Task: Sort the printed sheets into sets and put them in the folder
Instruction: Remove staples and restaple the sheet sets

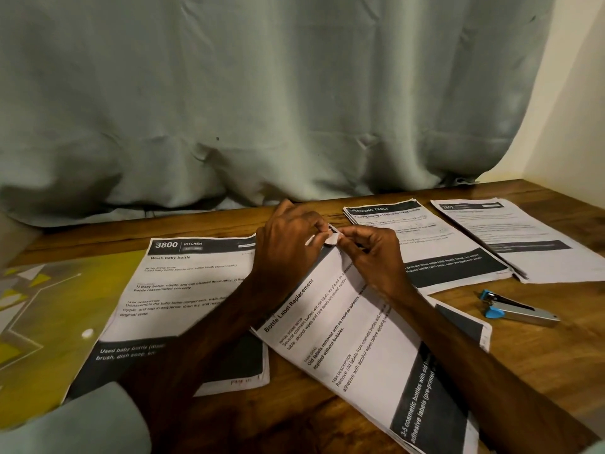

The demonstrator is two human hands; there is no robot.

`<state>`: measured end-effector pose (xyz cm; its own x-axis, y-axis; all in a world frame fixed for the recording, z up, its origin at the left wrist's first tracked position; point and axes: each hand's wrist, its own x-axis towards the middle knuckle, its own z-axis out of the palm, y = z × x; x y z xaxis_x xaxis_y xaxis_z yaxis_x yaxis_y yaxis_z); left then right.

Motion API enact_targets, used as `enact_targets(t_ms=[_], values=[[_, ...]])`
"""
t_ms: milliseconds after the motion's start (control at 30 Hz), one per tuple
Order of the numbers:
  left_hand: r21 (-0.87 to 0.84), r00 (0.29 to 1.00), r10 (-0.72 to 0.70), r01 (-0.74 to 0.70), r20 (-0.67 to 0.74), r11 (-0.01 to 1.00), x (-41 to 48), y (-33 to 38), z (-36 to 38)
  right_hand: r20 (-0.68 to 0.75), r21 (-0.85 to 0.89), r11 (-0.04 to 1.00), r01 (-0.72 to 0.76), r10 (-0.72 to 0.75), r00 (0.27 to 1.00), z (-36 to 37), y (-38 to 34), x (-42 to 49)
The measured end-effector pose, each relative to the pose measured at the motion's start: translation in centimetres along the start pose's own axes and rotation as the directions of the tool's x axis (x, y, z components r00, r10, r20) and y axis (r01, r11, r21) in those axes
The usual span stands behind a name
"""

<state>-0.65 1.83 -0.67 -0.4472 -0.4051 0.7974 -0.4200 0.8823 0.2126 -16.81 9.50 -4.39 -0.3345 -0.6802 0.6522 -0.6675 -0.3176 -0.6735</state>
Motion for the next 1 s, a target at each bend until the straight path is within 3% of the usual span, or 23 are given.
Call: enact_targets(t_ms=[167,300,367,500,633,1000], values=[[0.044,0.984,0.174,-0.173,-0.046,0.984,-0.2,-0.1,0.1,0.003,0.033,0.999,-0.018,0.018,1.000,-0.1,-0.4,-0.1],[0.042,0.975,0.221,-0.220,-0.028,0.975,-0.2,-0.2,-0.1,0.001,0.067,0.997,-0.037,0.037,0.999,-0.1,-0.6,-0.1],[-0.016,0.986,0.165,-0.165,-0.006,0.986,-0.2,0.0,-0.3,-0.001,0.081,0.996,-0.031,0.031,1.000,-0.1,-0.7,-0.1],[-0.173,0.990,-0.134,0.139,0.037,0.975,0.3,0.0,-0.3,-0.006,0.074,0.997,-0.021,0.022,1.000,0.0,-0.9,-0.1],[-0.175,0.967,-0.234,0.248,0.098,0.953,0.5,-0.5,-0.2,-0.010,0.044,0.999,-0.009,0.010,1.000,0.1,-0.9,-0.1],[-0.053,0.996,-0.030,0.035,0.083,0.998,0.7,-0.2,-0.8,-0.014,0.038,0.999,-0.017,0.018,1.000,-0.1,-0.8,0.0]])
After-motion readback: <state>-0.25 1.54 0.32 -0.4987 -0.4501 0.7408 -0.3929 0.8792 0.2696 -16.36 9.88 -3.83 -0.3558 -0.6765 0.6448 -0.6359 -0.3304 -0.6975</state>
